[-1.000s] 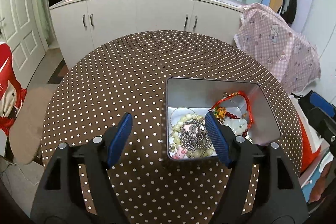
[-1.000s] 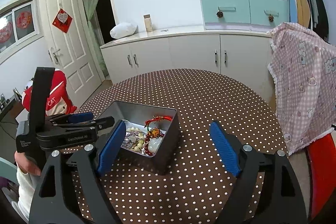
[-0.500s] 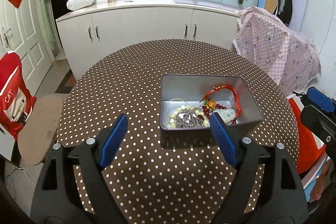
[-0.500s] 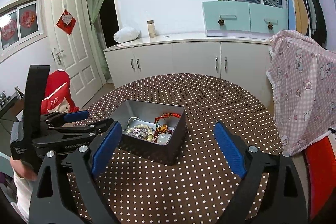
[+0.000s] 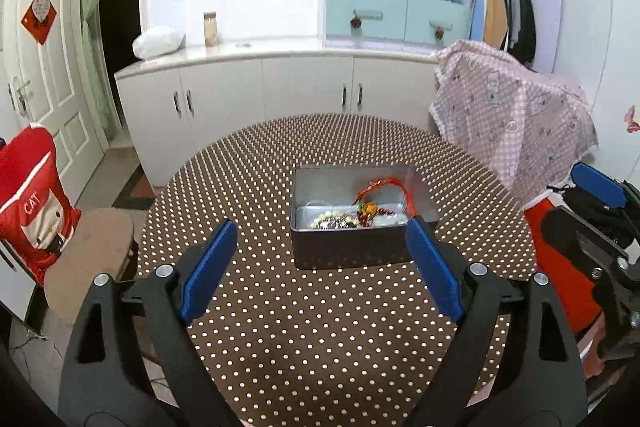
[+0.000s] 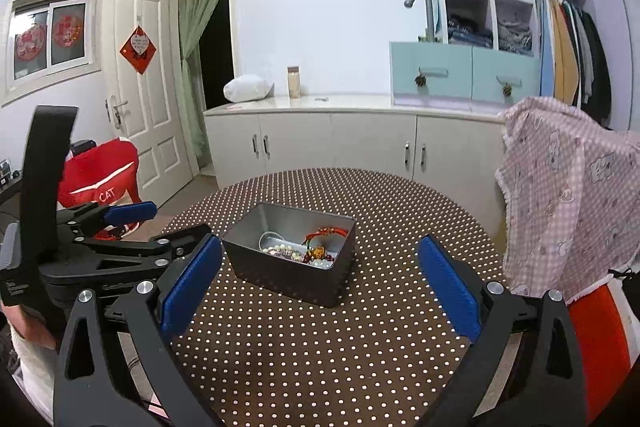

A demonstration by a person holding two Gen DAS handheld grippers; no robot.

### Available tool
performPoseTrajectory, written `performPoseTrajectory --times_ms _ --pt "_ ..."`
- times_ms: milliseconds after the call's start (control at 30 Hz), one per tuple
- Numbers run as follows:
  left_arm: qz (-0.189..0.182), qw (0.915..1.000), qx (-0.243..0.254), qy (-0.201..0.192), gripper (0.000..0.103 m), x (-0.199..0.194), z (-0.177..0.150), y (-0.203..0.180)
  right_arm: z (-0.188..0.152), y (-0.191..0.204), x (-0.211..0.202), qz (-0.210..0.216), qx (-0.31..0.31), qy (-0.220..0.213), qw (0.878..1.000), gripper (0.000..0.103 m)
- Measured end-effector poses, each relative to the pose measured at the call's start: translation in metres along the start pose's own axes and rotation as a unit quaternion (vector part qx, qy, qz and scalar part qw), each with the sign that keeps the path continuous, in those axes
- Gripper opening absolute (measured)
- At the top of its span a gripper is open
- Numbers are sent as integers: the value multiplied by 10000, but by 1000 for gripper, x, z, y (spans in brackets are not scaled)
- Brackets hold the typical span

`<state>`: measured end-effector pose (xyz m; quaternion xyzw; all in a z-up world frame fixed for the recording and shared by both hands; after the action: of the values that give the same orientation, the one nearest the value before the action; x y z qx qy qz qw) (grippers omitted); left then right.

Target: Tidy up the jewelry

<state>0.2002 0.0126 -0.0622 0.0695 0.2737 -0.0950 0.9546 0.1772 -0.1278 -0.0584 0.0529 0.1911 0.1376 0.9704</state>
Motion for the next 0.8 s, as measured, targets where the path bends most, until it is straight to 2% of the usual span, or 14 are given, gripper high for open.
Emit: performPoseTrajectory --times_ms 333,600,800 --pt "8 9977 83 -668 89 -52 18 -11 18 13 -36 -9 -156 -529 9985 95" --pt "-52 9955 103 -940 89 -77 21 -18 21 11 -52 -85 -163 -734 9971 95" --pt "-24 9949 102 -1001 89 -84 20 -21 21 14 -58 -83 -198 -806 9965 95"
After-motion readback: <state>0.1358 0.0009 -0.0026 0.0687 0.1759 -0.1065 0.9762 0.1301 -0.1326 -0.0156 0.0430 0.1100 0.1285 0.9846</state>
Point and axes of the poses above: each gripper's, at about its wrist camera, not at the fingertips, and x roughly the way its jaws point, y to its left, z to its top, the point moved 10 cm from there along x, roughly the way its jaws point, and after that the axes turned 6 degrees about x, right-handed, at the moved point
